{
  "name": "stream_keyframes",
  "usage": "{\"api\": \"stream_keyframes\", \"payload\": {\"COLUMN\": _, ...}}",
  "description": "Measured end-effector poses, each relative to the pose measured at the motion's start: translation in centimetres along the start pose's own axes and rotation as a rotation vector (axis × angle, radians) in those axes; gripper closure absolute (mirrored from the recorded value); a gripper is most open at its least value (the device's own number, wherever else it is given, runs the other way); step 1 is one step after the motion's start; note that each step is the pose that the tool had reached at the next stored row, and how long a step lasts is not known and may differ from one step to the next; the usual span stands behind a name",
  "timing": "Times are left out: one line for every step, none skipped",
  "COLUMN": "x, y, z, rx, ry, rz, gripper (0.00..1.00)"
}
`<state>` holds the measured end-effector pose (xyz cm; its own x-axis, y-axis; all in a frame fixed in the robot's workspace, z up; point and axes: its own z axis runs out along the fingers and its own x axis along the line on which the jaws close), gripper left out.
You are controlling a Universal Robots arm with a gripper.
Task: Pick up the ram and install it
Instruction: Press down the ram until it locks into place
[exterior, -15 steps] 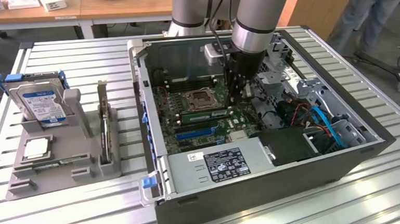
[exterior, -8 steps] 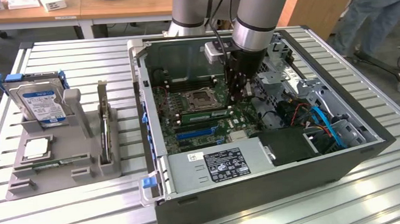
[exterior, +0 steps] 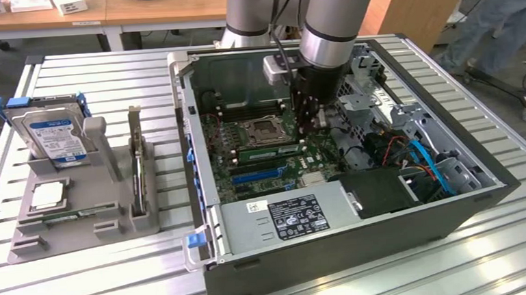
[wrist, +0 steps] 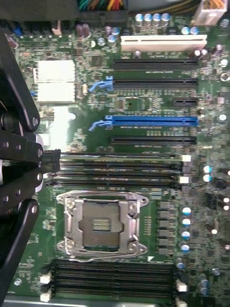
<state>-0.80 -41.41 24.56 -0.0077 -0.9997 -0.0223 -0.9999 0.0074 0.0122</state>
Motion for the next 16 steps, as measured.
{"api": "stream_keyframes", "payload": {"x": 0.0, "y": 0.34, "z": 0.01, "rx": 0.0000, "ry": -0.0002, "rz": 0.000, "gripper": 0.90}}
{"api": "stream_keyframes", "payload": {"x": 0.0, "y": 0.74, "z": 0.03, "rx": 0.0001, "ry": -0.0003, "rz": 0.000, "gripper": 0.90}}
{"api": "stream_keyframes", "payload": {"x": 0.0, "y": 1.12, "z": 0.03, "rx": 0.0001, "ry": -0.0003, "rz": 0.000, "gripper": 0.90}}
{"api": "stream_keyframes", "payload": {"x": 0.0, "y": 1.50, "z": 0.03, "rx": 0.0001, "ry": -0.0003, "rz": 0.000, "gripper": 0.90}}
{"api": "stream_keyframes", "payload": {"x": 0.0, "y": 1.88, "z": 0.04, "rx": 0.0001, "ry": -0.0002, "rz": 0.000, "gripper": 0.90}}
{"api": "stream_keyframes", "payload": {"x": 0.0, "y": 2.24, "z": 0.04, "rx": 0.0000, "ry": -0.0002, "rz": 0.000, "gripper": 0.90}}
{"api": "stream_keyframes", "payload": {"x": 0.0, "y": 2.59, "z": 0.05, "rx": 0.0000, "ry": -0.0002, "rz": 0.000, "gripper": 0.90}}
{"api": "stream_keyframes", "payload": {"x": 0.0, "y": 2.97, "z": 0.05, "rx": 0.0000, "ry": -0.0002, "rz": 0.000, "gripper": 0.90}}
{"api": "stream_keyframes", "payload": {"x": 0.0, "y": 3.34, "z": 0.06, "rx": 0.0000, "ry": -0.0002, "rz": 0.000, "gripper": 0.90}}
{"api": "stream_keyframes", "payload": {"x": 0.0, "y": 3.68, "z": 0.07, "rx": 0.0001, "ry": -0.0002, "rz": 0.000, "gripper": 0.90}}
{"api": "stream_keyframes", "payload": {"x": 0.0, "y": 4.02, "z": 0.07, "rx": 0.0000, "ry": -0.0002, "rz": 0.000, "gripper": 0.90}}
{"api": "stream_keyframes", "payload": {"x": 0.0, "y": 4.37, "z": 0.07, "rx": 0.0000, "ry": -0.0003, "rz": 0.000, "gripper": 0.90}}
{"api": "stream_keyframes", "payload": {"x": 0.0, "y": 4.71, "z": 0.08, "rx": 0.0001, "ry": -0.0002, "rz": 0.000, "gripper": 0.90}}
{"api": "stream_keyframes", "payload": {"x": 0.0, "y": 5.05, "z": 0.08, "rx": 0.0001, "ry": -0.0003, "rz": 0.000, "gripper": 0.90}}
{"api": "stream_keyframes", "payload": {"x": 0.0, "y": 5.39, "z": 0.09, "rx": 0.0001, "ry": -0.0003, "rz": 0.000, "gripper": 0.90}}
{"api": "stream_keyframes", "payload": {"x": 0.0, "y": 5.74, "z": 0.09, "rx": 0.0001, "ry": -0.0002, "rz": 0.000, "gripper": 0.90}}
